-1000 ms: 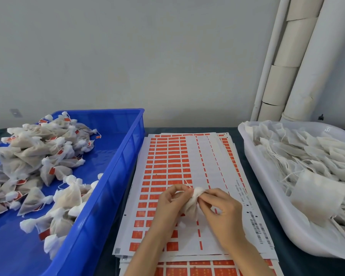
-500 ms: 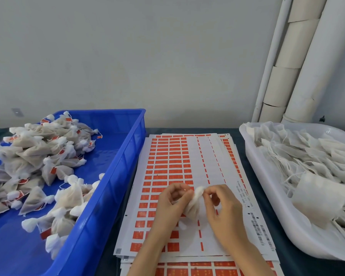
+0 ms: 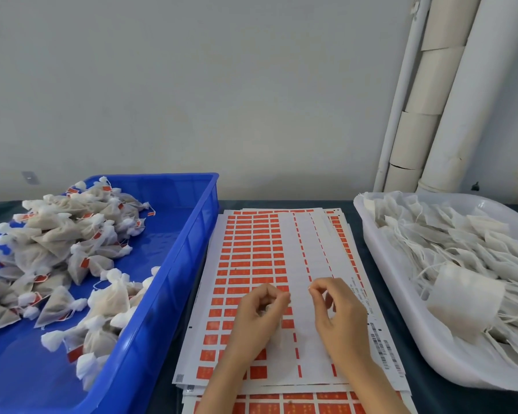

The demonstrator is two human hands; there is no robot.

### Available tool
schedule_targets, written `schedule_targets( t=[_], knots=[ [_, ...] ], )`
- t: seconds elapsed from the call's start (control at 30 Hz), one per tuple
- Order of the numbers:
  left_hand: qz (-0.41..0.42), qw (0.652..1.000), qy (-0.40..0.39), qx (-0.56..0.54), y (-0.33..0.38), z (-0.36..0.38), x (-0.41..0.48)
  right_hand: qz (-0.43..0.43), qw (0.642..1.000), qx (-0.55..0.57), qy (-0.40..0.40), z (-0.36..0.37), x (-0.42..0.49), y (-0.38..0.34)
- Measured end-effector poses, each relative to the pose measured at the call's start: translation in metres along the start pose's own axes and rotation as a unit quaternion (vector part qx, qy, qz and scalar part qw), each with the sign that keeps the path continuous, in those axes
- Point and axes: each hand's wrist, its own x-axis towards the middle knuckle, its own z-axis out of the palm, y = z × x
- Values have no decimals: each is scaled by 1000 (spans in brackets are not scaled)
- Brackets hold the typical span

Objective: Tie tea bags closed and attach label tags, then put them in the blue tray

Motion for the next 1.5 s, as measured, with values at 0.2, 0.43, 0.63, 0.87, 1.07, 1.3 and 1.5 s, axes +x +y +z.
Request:
schedule_targets(
  t=[0.2, 0.43, 0.63, 0.87, 1.07, 1.3, 1.5],
  knots=[
    [-47, 998, 18, 47, -2, -21, -8, 97, 973, 31, -207, -12, 11, 4],
    [-41, 973, -20, 228, -4, -40, -14, 92, 849, -137, -502, -31, 17, 27],
    [6, 920, -105, 377, -1, -32, -14, 57, 853, -163, -492, -32, 15, 26],
    [53, 899, -102, 423, -7, -15, -8, 46, 863, -174, -472, -30, 13, 27],
    [54, 908, -133, 394, -12, -17, -12, 46, 871, -159, -463, -35, 9, 22],
    [70, 906, -138, 395, -15, -22, -18, 53, 876, -156, -453, -38, 6, 15],
    [142, 893, -129, 407, -10, -20, -22, 55, 882, -151, -442, -38, 6, 9]
  ],
)
